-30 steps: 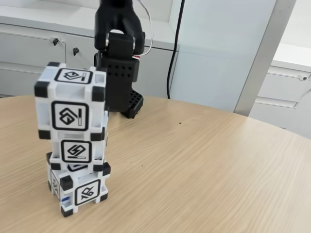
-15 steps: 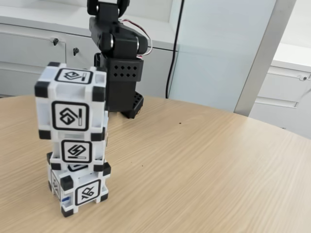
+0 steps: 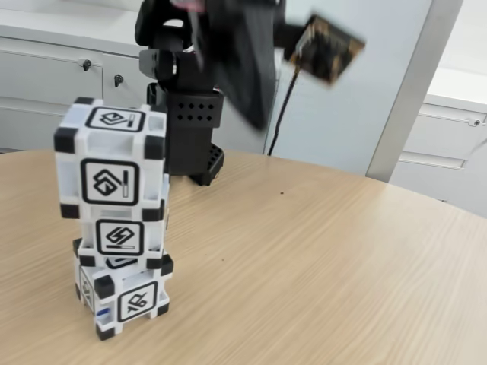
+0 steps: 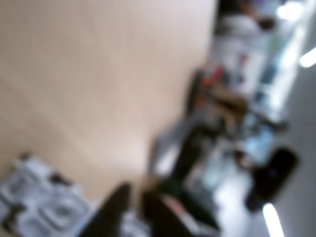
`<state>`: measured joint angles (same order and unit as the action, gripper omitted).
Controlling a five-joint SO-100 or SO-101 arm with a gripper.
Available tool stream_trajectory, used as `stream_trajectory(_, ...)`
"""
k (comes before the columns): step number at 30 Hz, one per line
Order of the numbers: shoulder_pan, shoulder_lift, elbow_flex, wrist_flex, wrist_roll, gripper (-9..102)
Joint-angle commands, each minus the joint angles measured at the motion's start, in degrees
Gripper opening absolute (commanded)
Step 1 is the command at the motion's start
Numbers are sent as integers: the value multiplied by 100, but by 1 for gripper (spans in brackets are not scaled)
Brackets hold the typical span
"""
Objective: Stack cubes from left to right.
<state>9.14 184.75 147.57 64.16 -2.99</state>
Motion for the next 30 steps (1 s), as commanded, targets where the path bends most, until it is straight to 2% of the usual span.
stream_trajectory(1, 62, 378, 527, -334, -105, 0)
stream_trajectory(11, 70, 360, 1529, -378, 211, 0)
stream_trajectory(18, 79, 352, 1626, -343, 510, 0)
stream_trajectory(24, 79, 352, 1547, 422, 264, 0)
stream_trajectory(30, 79, 352, 1547, 492, 255, 0)
